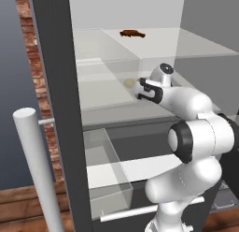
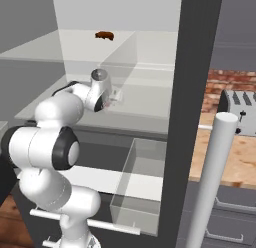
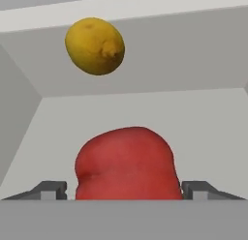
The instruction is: Transport the steak and bell pepper to the fridge. Place the steak on the rack containing meat and place the bell pepper on the rack containing the vegetable, ensuring meats and vegetables are on different racks.
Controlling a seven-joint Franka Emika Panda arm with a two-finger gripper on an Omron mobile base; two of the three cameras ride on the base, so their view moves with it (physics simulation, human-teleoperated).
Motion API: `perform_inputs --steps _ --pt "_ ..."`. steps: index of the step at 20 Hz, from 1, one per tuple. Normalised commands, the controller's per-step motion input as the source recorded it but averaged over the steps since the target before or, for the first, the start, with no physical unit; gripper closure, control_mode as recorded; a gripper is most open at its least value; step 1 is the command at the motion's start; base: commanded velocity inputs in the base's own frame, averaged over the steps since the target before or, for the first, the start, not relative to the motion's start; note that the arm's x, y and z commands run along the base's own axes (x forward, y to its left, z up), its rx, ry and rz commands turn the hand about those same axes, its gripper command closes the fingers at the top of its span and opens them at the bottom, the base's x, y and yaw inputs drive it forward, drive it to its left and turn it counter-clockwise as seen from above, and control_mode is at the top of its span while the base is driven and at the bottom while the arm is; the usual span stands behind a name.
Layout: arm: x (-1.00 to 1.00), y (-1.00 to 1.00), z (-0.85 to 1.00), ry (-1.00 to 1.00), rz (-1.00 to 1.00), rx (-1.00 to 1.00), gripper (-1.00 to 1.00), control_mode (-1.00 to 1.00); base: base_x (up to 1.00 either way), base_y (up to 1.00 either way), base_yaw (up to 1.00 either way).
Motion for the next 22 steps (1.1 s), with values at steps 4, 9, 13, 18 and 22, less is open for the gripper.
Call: perform_inputs --steps 4,9,13,18,22 --pt "-0.49 0.00 0.17 0.00 -0.01 0.00 -1.00 -1.00 0.00 0.00 0.00" --pt "-0.64 0.02 0.33 0.05 -0.05 -0.03 -1.00 -1.00 0.00 0.00 0.00" --pt "-0.76 0.00 0.33 0.01 -0.02 -0.01 -1.00 -1.00 0.00 0.00 0.00" --pt "-0.93 0.00 0.50 0.00 -0.03 -0.02 -1.00 -1.00 0.00 0.00 0.00" --pt "-0.94 0.00 0.51 0.03 -0.01 0.00 -1.00 -1.00 0.00 0.00 0.00"
